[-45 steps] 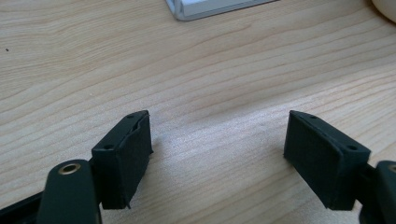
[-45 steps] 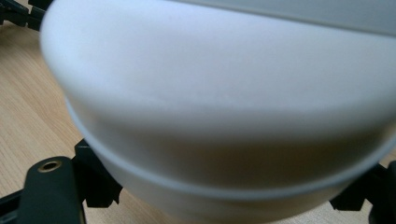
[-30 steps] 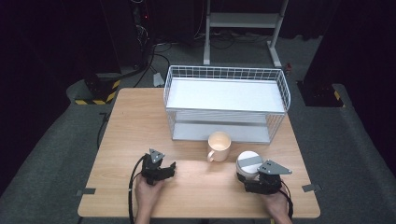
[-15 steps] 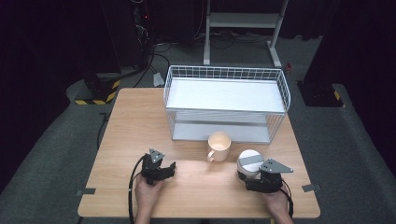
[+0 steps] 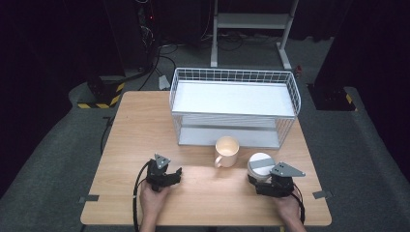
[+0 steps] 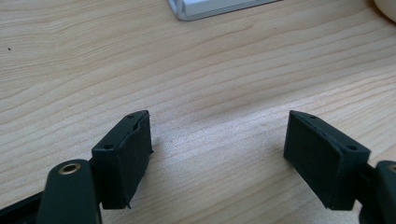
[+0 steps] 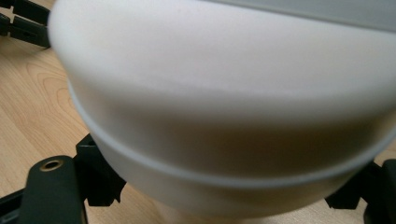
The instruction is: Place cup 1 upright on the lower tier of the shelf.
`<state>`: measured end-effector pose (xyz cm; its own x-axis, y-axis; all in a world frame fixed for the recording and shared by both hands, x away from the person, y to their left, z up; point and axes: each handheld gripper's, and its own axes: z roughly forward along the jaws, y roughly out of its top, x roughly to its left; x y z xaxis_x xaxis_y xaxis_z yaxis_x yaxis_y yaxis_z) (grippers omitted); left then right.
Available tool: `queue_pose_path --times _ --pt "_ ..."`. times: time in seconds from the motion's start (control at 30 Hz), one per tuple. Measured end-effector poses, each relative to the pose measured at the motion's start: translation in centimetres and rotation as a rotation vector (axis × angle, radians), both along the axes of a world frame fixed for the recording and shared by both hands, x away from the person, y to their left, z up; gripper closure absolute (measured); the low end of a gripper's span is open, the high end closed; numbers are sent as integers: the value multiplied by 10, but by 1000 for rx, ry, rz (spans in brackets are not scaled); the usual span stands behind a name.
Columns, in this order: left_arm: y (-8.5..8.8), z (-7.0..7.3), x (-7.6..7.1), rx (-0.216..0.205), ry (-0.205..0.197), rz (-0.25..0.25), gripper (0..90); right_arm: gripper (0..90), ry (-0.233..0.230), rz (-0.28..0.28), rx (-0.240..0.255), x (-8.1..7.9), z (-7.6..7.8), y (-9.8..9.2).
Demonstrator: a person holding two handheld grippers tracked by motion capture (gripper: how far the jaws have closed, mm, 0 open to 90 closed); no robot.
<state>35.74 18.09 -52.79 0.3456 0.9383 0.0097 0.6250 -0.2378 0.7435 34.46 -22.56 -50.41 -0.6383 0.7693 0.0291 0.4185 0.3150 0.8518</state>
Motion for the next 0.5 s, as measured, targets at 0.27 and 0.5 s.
queue_pose_path --times 0.27,0.5 --pt "0 0 0 2 1 -1 235 186 1 -25 12 5 3 -5" --pt "0 0 0 3 1 -1 235 186 5 -34 9 11 6 -7"
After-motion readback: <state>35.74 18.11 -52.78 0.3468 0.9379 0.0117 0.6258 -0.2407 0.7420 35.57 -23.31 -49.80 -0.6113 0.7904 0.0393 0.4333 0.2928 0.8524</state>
